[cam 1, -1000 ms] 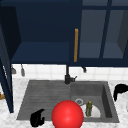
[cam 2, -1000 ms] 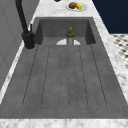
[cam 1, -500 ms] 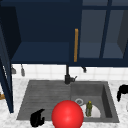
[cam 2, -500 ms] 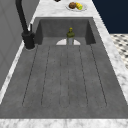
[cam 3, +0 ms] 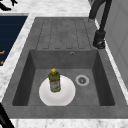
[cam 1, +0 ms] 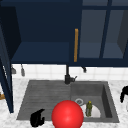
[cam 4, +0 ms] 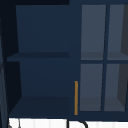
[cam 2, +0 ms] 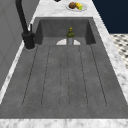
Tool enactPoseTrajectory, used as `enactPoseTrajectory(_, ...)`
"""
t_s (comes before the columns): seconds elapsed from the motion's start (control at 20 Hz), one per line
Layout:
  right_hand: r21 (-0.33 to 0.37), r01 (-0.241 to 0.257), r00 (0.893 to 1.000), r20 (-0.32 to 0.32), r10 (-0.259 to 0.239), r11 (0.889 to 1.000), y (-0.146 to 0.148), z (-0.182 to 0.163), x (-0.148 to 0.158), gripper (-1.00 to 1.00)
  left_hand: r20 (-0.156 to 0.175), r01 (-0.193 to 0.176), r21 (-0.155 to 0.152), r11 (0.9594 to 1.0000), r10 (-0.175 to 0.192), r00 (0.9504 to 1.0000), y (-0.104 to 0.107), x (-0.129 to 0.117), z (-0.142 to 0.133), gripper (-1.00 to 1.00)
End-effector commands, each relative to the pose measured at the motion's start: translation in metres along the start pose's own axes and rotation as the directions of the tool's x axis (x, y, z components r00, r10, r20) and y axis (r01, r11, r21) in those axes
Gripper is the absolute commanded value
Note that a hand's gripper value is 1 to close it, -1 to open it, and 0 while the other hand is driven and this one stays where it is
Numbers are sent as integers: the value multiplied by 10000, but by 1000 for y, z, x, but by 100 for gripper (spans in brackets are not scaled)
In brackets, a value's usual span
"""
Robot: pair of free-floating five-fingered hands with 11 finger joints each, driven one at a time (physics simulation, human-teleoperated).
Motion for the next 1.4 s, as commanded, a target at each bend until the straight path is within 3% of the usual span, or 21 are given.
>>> enactPoseTrajectory(0.0, 57, 41, 10000, 3, -41, 10000, 0, -1, -1, -100, 0, 0, 0, 10000, 0, 10000, 0, 0, 0, 0)
enactPoseTrajectory(0.2, -44, 34, 10000, 36, -34, 10000, 1, 2, -8, -100, 0, 0, 0, 10000, 0, 10000, 0, 0, 0, 0)
enactPoseTrajectory(0.4, 197, -238, 9976, 660, 225, 9995, 6, 4, -13, -100, 0, 0, 0, 10000, 0, 10000, 0, 0, 0, 0)
enactPoseTrajectory(0.65, -1, -26, 9997, 260, 26, 10000, 6, 9, -17, -100, 0, 0, 0, 10000, 0, 10000, 0, 0, 0, 0)
enactPoseTrajectory(0.75, 50, -58, 9986, 518, 55, 10000, 5, 5, -13, -100, 0, 0, 0, 10000, 0, 10000, 0, 0, 0, 0)
enactPoseTrajectory(0.8, 99, -235, 9948, 993, 224, 9997, 7, 11, -12, -100, 0, 0, 0, 10000, 0, 10000, 0, 0, 0, 0)
enactPoseTrajectory(0.9, 136, -492, 9908, 1273, 471, 9987, 7, 16, -16, -100, 0, 0, 0, 10000, 0, 10000, 0, 0, 0, 0)
enactPoseTrajectory(1.15, 91, -527, 9804, 1905, 500, 9986, 10, 32, -21, -100, 0, 0, 0, 10000, 0, 10000, 0, 0, 0, 0)
enactPoseTrajectory(1.35, -2, -528, 9645, 2592, 510, 9986, 13, 44, -17, -100, 0, 0, 0, 10000, 0, 10000, 0, 0, 0, 0)
